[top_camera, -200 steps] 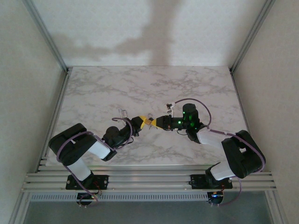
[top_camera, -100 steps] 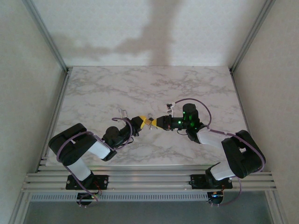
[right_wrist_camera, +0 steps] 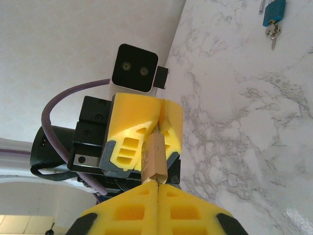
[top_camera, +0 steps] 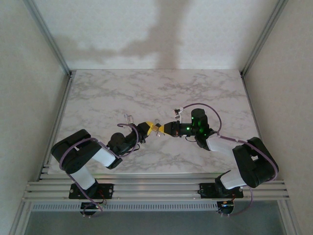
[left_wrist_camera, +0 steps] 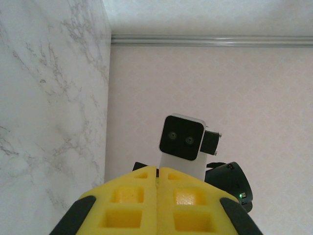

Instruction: Lock with the key

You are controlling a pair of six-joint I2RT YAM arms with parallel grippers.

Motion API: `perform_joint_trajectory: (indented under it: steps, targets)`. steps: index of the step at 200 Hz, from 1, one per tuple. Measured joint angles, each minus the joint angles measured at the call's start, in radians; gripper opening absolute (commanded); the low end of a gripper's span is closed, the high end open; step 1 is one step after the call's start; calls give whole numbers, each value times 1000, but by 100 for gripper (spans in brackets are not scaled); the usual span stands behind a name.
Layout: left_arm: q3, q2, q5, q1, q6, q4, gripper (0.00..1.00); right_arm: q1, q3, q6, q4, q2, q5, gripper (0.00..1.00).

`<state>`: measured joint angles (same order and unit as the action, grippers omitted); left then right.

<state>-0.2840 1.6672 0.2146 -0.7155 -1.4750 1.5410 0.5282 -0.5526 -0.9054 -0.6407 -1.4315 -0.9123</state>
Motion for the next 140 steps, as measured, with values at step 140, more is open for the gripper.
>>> perform_joint_trajectory:
  steps: [140]
  targets:
    - [0,0,22,9,-23,2,0,0,-8,29,48,21,3,0]
